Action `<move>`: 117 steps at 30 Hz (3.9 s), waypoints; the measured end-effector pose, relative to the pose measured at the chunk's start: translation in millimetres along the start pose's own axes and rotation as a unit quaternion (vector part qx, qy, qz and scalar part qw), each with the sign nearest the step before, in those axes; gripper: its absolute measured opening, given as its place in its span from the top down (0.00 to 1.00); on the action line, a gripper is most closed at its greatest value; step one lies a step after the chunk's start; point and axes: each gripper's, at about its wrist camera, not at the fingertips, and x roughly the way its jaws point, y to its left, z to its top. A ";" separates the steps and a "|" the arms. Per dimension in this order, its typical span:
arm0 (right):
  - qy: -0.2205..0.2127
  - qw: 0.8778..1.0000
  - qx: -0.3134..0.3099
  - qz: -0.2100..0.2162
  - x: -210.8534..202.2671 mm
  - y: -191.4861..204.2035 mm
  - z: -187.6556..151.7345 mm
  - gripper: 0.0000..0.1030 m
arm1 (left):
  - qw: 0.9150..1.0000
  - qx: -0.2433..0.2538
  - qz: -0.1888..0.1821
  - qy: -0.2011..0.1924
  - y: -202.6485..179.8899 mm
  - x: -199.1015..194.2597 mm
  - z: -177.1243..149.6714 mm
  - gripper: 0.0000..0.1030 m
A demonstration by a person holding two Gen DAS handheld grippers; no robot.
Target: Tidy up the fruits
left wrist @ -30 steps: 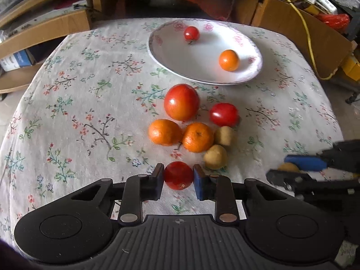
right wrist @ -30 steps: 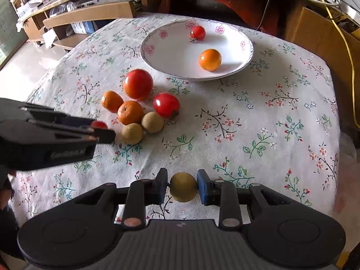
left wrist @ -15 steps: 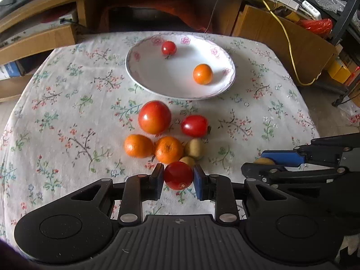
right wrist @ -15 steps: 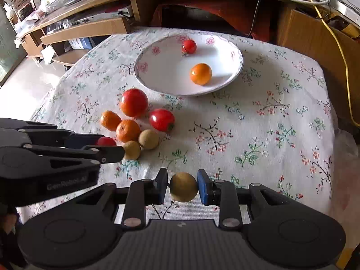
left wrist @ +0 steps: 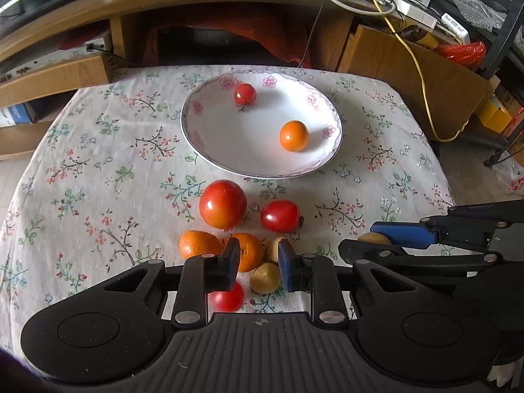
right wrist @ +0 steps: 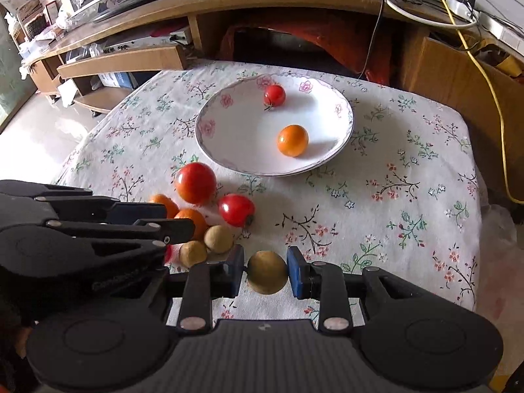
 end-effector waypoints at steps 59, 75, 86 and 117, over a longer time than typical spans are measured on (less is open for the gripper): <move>-0.025 1.000 0.006 -0.009 7.2 -11.8 41.4 0.70 | 1.000 0.014 0.020 -0.015 -1.1 3.6 28.6 0.67; -0.014 1.000 0.015 -0.014 55.2 -32.3 84.0 0.70 | 0.999 0.003 0.035 0.003 10.1 52.7 70.2 0.69; -0.013 0.999 0.029 -0.003 67.4 -37.2 88.8 0.69 | 0.999 -0.009 0.040 0.009 13.7 62.0 75.3 0.67; -0.036 0.999 0.038 -0.012 41.2 -32.1 85.1 0.68 | 0.999 -0.003 0.051 -0.019 14.2 37.8 70.3 0.53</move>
